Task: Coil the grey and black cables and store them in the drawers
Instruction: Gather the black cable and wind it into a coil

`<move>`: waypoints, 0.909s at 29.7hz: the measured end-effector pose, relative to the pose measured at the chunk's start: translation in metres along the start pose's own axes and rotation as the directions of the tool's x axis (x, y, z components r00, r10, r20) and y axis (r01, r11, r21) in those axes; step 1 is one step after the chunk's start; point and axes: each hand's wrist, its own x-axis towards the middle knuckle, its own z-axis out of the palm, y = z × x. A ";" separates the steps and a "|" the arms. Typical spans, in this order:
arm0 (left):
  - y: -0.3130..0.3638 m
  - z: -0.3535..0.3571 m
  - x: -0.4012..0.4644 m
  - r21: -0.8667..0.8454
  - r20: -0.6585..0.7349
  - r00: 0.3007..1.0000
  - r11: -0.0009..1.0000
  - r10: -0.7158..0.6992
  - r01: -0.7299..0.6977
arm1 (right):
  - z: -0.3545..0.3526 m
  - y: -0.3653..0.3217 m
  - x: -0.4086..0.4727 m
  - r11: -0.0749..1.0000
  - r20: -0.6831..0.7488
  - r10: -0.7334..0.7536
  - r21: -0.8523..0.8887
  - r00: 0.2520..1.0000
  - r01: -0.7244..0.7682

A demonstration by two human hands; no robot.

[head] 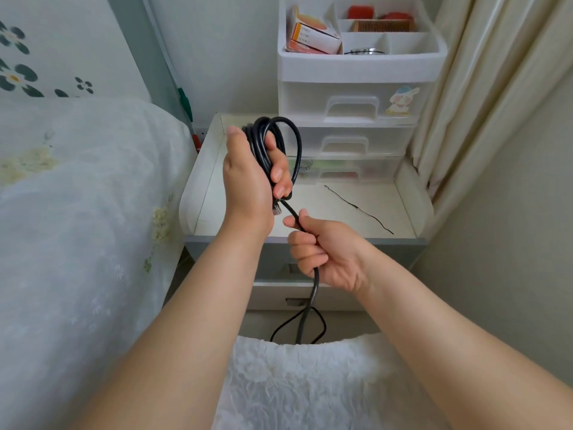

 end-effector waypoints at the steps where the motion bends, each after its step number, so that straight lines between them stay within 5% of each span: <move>1: 0.000 0.001 0.000 0.023 -0.015 0.999 0.999 0.032 -0.032 | 0.001 0.002 -0.001 0.999 -0.009 -0.029 -0.038 1.000 0.028; 4: 0.003 -0.001 0.003 0.099 -0.050 0.987 0.984 0.151 -0.145 | 0.005 0.016 -0.003 0.903 -0.095 -0.148 -0.418 0.984 0.095; 7: 0.004 -0.005 0.006 0.195 -0.066 0.966 0.953 0.250 -0.233 | 0.004 0.024 -0.002 0.570 -0.197 -0.414 -0.817 0.889 0.084; 11: 0.001 -0.004 0.005 0.231 -0.067 0.949 0.930 0.308 -0.286 | 0.000 0.023 0.001 0.206 -0.045 -0.721 -0.967 0.691 0.152; 14: -0.001 -0.002 0.003 0.252 -0.028 0.937 0.910 0.348 -0.330 | -0.002 0.019 0.003 0.058 -0.005 -0.705 -0.997 0.709 0.051; 18: -0.013 0.000 -0.003 0.426 0.203 0.868 0.757 0.453 -0.495 | 0.004 0.012 0.000 0.194 -0.032 -0.532 -0.977 0.846 0.085; 24: -0.032 -0.013 0.004 0.730 0.552 0.726 0.182 0.409 -0.658 | 0.005 0.003 -0.008 0.526 0.030 -0.423 -0.806 0.906 0.272; 27: -0.033 -0.014 0.001 0.731 0.618 0.682 0.034 0.390 -0.681 | 0.004 0.002 -0.011 0.637 0.050 -0.360 -0.717 0.932 0.284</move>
